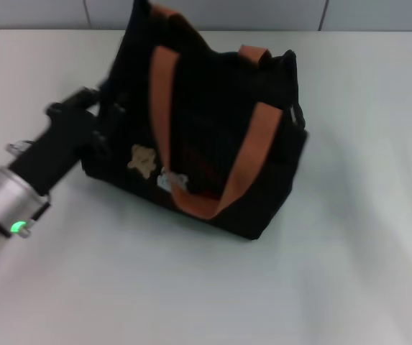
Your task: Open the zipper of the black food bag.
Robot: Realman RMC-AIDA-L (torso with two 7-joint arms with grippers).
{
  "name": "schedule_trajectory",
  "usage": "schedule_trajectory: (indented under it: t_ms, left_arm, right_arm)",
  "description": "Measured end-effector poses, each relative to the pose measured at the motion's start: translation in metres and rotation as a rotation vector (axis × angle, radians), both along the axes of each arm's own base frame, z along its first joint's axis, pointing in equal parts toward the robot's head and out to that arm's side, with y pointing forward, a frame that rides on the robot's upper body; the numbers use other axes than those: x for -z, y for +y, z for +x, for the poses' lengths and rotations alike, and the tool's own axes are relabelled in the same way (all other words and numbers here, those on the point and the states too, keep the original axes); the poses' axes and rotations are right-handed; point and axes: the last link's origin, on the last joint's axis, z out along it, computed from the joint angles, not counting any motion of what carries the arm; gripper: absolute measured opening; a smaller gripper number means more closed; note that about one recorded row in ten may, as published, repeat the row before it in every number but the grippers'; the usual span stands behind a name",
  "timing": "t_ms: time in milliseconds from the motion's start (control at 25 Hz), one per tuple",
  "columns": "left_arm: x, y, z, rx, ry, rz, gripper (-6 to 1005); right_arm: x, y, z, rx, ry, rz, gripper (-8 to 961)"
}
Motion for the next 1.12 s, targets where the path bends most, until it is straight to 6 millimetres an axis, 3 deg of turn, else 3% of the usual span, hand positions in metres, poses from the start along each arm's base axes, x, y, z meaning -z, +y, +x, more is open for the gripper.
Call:
schedule_trajectory:
  t_ms: [120,240,320,360,480,520,720,1000,1080,1120]
  left_arm:
    - [-0.032,-0.012,-0.009,0.043,-0.065,0.035,346]
    - [-0.062,-0.026,-0.018,0.097,-0.064,0.037,484]
    - [-0.090,-0.043,-0.023,0.208,0.042,-0.087,552]
    - [-0.090,-0.043,-0.023,0.208,0.042,-0.087,574]
    - [-0.109,-0.062,-0.023,0.338,0.150,-0.307,639]
    - [-0.115,-0.070,-0.023,0.384,0.171,-0.400,661]
    - [-0.110,-0.074,-0.021,0.399,0.172,-0.468,770]
    - [-0.096,-0.077,-0.019,0.398,0.158,-0.520,835]
    - [-0.095,-0.079,-0.019,0.396,0.152,-0.522,836]
    - [-0.094,-0.079,-0.019,0.396,0.149,-0.522,836]
  right_arm:
    - [-0.003,-0.003,0.003,-0.022,0.003,-0.029,621]
    - [-0.004,-0.008,0.002,-0.084,0.000,-0.089,648]
    - [-0.007,-0.021,-0.006,-0.265,-0.029,-0.280,666]
    - [-0.007,-0.021,-0.006,-0.265,-0.029,-0.280,667]
    - [-0.011,-0.035,-0.019,-0.505,-0.104,-0.622,669]
    - [-0.012,-0.040,-0.028,-0.628,-0.142,-0.870,670]
    - [-0.002,-0.040,-0.042,-0.703,-0.143,-1.108,674]
    - [0.009,-0.032,-0.055,-0.711,-0.143,-1.124,679]
    - [0.009,-0.030,-0.056,-0.714,-0.146,-1.124,843]
    - [0.009,-0.029,-0.057,-0.718,-0.153,-1.121,843]
